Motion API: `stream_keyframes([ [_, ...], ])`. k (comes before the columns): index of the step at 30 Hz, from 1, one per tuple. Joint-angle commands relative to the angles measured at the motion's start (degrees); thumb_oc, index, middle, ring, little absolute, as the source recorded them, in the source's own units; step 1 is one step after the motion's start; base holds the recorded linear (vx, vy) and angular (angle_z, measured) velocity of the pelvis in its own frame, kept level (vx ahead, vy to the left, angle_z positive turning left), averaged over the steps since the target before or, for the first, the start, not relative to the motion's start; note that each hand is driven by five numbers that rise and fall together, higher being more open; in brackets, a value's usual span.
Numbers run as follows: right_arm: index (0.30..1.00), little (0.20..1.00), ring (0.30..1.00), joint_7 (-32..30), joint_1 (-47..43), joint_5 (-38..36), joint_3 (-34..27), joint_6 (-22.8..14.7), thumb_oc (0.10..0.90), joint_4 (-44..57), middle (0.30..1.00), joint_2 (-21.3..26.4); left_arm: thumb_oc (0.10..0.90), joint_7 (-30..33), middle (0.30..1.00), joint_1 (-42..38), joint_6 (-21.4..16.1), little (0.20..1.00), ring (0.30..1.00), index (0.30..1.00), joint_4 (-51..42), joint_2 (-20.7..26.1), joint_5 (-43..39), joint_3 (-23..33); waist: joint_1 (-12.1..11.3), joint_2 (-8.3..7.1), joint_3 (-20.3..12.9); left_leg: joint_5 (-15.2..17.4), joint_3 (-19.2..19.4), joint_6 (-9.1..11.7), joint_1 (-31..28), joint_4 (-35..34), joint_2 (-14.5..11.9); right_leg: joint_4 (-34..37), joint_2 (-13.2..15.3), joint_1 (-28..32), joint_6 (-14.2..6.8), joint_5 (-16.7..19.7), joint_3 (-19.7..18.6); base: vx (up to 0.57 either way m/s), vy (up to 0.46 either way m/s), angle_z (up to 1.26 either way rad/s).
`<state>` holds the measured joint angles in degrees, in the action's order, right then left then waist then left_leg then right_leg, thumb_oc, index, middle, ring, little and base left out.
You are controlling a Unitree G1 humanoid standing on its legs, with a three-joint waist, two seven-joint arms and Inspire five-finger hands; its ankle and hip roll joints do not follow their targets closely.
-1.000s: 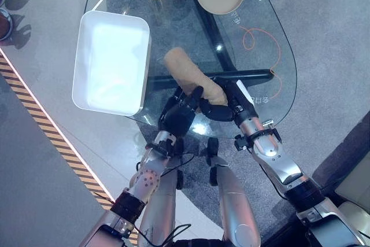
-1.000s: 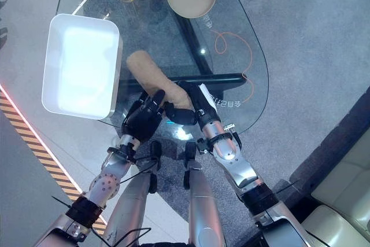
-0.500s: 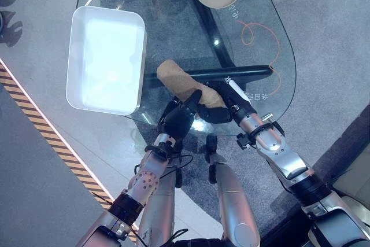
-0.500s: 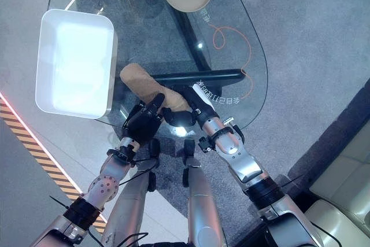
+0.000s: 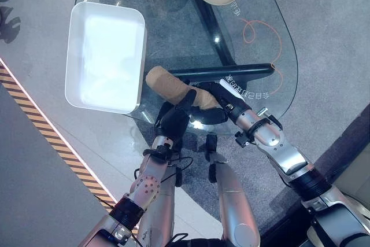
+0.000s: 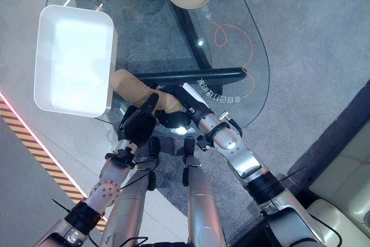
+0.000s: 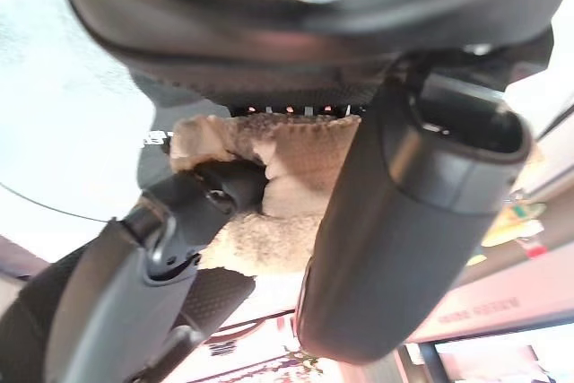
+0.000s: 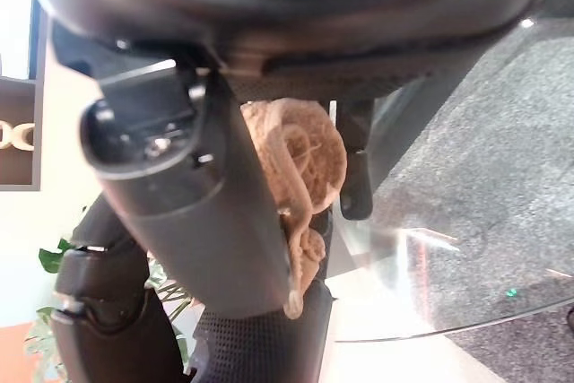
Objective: Wipe the table with a cloth and put it in the basket.
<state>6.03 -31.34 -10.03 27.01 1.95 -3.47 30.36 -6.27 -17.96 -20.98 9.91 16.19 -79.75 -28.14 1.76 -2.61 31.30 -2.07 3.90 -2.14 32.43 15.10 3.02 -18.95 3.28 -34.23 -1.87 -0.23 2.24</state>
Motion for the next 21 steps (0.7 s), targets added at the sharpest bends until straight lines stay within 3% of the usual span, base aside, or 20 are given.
stream_keyframes([
  [1, 0.300, 0.200, 0.300, 5.7, 1.3, 2.1, 4.0, -3.8, 0.100, 11.3, 0.300, -1.2, 0.800, -6.8, 0.900, -5.9, -6.7, 0.900, 0.900, 0.900, -18.0, -2.7, 1.4, 4.2, -1.4, -1.15, -1.5, 3.8, -2.2, -0.8, 0.4, 3.6, 2.7, 1.9, -2.5, 1.5, 0.0, 1.8, 1.4, -0.02, -0.002, 0.06],
  [8, 0.300, 0.200, 0.300, 5.0, 2.3, 3.3, 2.9, -3.8, 0.100, 10.9, 0.300, -2.5, 0.800, -10.5, 0.900, -5.3, -10.5, 0.900, 0.900, 0.900, -19.3, -4.0, -1.7, 5.6, -1.6, -1.37, -1.5, 3.6, -2.5, -0.8, 0.2, 3.2, 2.9, 2.0, -2.6, 1.7, 0.0, 1.8, 1.6, 0.00, 0.000, 0.01],
  [21, 0.300, 0.200, 0.300, 5.8, 2.8, 4.9, 2.3, -2.7, 0.100, 10.7, 0.300, -3.0, 0.800, -11.4, 0.900, -5.7, -13.9, 0.900, 0.900, 0.900, -21.2, -5.0, -1.7, 6.9, -1.8, -1.52, -1.5, 3.2, -3.0, -0.7, 0.3, 2.6, 3.0, 2.3, -2.5, 1.8, 0.1, 1.7, 1.8, 0.00, 0.000, 0.00],
])
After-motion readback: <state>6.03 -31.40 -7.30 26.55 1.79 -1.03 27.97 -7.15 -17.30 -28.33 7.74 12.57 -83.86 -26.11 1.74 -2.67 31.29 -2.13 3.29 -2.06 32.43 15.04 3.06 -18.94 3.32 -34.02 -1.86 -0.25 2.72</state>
